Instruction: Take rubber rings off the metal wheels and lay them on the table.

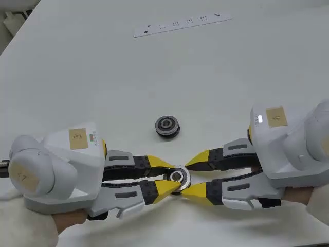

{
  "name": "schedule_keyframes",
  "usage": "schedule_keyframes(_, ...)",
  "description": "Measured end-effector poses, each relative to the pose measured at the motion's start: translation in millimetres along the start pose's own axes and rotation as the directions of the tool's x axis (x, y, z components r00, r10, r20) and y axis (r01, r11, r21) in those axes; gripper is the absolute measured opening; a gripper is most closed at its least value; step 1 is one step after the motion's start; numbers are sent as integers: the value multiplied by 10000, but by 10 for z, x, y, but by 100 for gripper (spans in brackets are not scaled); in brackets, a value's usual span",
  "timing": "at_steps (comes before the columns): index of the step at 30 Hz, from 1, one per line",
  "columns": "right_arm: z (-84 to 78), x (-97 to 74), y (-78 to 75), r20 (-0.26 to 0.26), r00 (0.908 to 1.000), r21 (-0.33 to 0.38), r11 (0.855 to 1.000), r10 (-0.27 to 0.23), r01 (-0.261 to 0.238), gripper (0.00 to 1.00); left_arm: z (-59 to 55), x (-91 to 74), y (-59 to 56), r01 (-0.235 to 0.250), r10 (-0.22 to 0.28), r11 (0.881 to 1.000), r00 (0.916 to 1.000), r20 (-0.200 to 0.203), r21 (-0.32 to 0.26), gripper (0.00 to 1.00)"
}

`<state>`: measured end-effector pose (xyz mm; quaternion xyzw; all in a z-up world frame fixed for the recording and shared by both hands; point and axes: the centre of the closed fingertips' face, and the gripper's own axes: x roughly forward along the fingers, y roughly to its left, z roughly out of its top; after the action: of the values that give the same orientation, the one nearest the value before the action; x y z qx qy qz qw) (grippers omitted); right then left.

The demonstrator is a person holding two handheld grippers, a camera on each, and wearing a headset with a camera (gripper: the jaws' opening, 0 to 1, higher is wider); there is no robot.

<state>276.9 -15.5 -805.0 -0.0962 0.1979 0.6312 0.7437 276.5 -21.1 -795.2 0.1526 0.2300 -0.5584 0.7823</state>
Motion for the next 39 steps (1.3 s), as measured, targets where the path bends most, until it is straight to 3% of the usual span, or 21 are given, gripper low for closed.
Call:
schedule_keyframes(23, -29, -35, -14, -322, 9995, -132, 9999, -52, 48, 16, 16, -2, -5, -31, 29, 9998, 10000, 85, 202, 14)
schedule_keyframes(25, -96, -53, -53, -769, 9968, -581, 9981, -237, 193, 11, 14, -3, -1, -46, 44, 9997, 10000, 65, 226, 14)
schedule_keyframes(27, -70, -49, -30, -556, 9983, -128, 9998, -146, 139, 9, 13, -4, 3, -68, 67, 9997, 10000, 55, 252, 14)
schedule_keyframes(39, -70, -57, -51, -739, 9962, -656, 9970, -454, 406, 2, 11, -2, 15, -96, 94, 9996, 9999, 94, 256, 14)
